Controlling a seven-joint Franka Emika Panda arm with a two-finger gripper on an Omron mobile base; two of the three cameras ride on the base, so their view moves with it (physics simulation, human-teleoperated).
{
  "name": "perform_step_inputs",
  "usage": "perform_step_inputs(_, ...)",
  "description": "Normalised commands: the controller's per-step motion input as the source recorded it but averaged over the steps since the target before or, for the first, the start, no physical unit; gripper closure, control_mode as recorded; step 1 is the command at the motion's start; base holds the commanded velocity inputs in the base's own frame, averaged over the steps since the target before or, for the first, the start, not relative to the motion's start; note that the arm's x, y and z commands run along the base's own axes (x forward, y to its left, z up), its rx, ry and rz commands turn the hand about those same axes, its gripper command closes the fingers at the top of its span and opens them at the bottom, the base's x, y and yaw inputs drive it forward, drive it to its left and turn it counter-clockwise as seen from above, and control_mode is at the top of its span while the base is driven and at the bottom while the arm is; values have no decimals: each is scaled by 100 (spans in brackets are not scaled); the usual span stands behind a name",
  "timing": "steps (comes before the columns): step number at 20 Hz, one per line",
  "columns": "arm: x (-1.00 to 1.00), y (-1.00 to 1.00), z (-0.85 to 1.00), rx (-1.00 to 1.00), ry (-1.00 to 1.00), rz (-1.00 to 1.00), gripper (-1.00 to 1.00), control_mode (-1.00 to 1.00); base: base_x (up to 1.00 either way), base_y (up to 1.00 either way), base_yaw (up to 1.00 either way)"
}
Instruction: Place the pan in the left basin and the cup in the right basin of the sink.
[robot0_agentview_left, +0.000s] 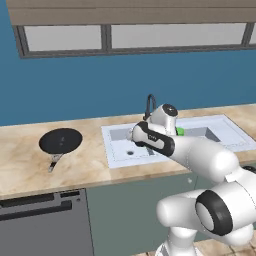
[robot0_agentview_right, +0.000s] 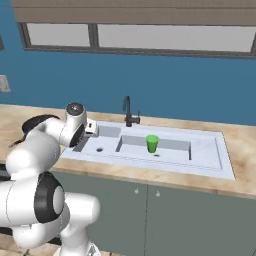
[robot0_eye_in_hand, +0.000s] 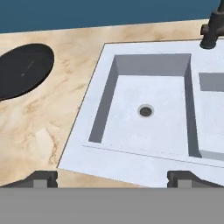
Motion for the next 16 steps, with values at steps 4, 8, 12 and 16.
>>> perform_step_inputs(4, 0, 0, 0, 0, 0, 0, -100, 100, 1, 58, 0)
perform_step_inputs(8, 0, 0, 0, 0, 0, 0, -100, 100, 0, 46, 0)
perform_step_inputs(12, 0, 0, 0, 0, 0, 0, -100, 100, 1, 33, 0)
perform_step_inputs(16, 0, 0, 0, 0, 0, 0, -100, 100, 13, 19, 0)
